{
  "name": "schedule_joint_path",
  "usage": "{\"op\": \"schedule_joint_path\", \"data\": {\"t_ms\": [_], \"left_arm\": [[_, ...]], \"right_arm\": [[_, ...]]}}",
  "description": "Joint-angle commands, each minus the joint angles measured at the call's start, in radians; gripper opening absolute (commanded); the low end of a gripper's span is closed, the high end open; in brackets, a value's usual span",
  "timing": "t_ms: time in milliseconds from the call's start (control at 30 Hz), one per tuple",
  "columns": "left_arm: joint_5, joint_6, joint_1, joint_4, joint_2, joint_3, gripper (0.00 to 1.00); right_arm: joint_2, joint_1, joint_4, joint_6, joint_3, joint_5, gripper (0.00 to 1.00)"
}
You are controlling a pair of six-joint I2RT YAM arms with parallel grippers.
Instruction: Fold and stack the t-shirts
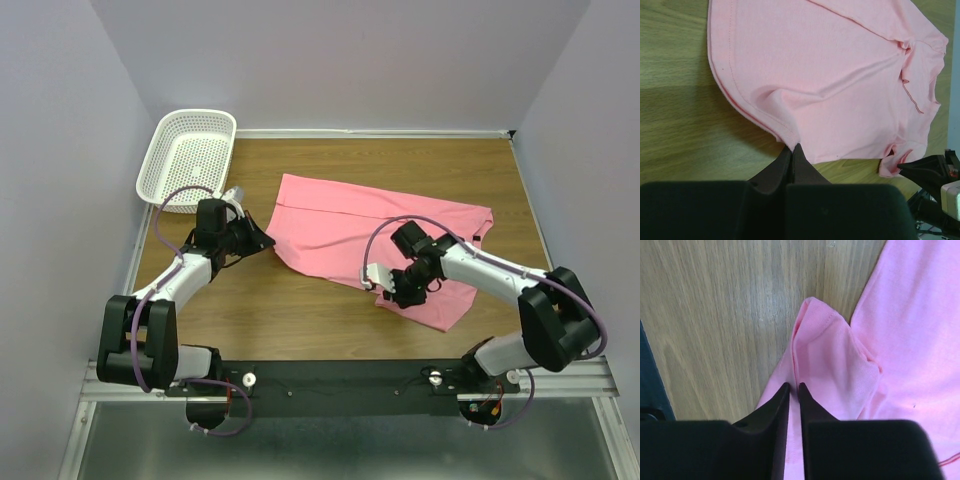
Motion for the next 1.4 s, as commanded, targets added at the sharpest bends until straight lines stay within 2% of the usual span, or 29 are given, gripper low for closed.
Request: {"op": "schedule_joint_path", "data": {"t_ms": [0,167,267,400,733,1100,1367], "left_arm": [[0.028,0.015,0.003,0.024,0.009,-0.008,0.00],[0.026,0.015,0.003,0.024,0.004,-0.011,0.00],[0.026,0.015,0.003,0.023,0.003,-0.008,0.00],[0.026,0.015,0.003,0.023,0.004,-0.008,0.00],[0.034,0.003,0.003,0.024,0.000,-0.005,0.00],[0.033,-0.012,0.001,0.018,-0.008,0.018,0.00],[0.031,-0.021,0.001,0.016,-0.004,0.033,0.00]], "right_arm": [[-0.048,-0.003,-0.032,0.012,0.015,-0.037,0.17],[-0.105,-0.003,-0.074,0.050,0.040,-0.047,0.09],[-0.158,-0.003,-0.088,0.081,0.049,-0.052,0.00],[-0.217,-0.003,-0.092,0.145,0.054,-0.020,0.01],[-0.332,-0.003,-0.101,0.256,0.049,0.189,0.00],[-0.461,-0.004,-0.137,0.282,0.124,0.399,0.01],[-0.502,-0.003,-0.144,0.291,0.156,0.456,0.01]]}}
